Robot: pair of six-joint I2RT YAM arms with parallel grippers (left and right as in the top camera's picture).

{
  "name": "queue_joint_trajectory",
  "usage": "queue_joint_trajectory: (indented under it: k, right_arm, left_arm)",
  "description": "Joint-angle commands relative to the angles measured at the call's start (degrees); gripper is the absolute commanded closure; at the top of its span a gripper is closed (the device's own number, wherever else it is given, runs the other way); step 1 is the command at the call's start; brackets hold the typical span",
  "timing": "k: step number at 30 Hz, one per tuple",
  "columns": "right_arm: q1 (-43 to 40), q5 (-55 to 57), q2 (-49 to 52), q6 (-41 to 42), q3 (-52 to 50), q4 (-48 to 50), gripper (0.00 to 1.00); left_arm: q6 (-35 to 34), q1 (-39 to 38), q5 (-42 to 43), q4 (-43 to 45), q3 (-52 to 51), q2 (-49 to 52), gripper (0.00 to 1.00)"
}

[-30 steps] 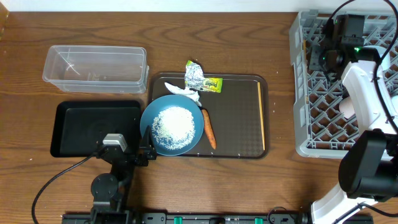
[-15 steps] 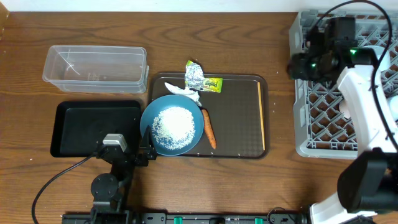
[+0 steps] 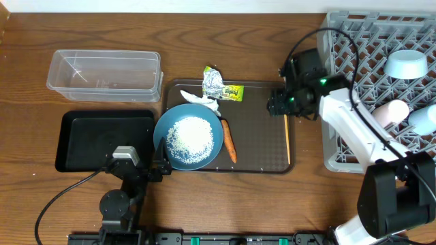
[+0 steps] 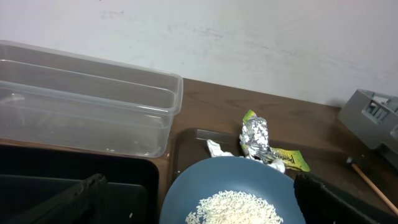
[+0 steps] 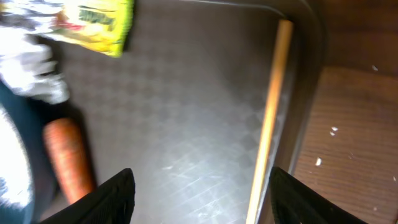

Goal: Sort waste into correct bins and load items into the dishwasher rack
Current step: 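Move the right gripper back toward the remaining chopstick, then lower the right gripper and pinch the second wooden chopstick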

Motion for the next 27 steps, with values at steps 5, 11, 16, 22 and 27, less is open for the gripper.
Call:
queue_joint_trajectory:
  k: [5,11,16,22,27]
  right_arm:
    - [0.4,7.0,0.2,5.6,-5.1,6.7,0.31]
    - [0.5,6.7,0.2,4.9,-6.4,9.8,0.28]
    - [0.4,6.7,1.1,4.7,-6.4,10.0,0.31]
    - [0.4,5.0,4.9,3.3,-6.4,10.0,0.33]
    - [0.5,5.0,5.5,2.1,-6.4,10.4,0.32]
  left_arm:
    - [0.2,-0.2,1.0,-1.9,-1.0,0.0,0.02]
    - [0.2,-0.2,1.0,-1.9,-1.0,0.0,0.02]
    - [0.2,-0.2,1.0,-1.9,-1.0,0.0,0.02]
    - [0.2,-0.2,1.0,-1.9,-1.0,0.0,0.02]
    - [0.2,-0.2,1.0,-1.9,-1.0,0.0,0.02]
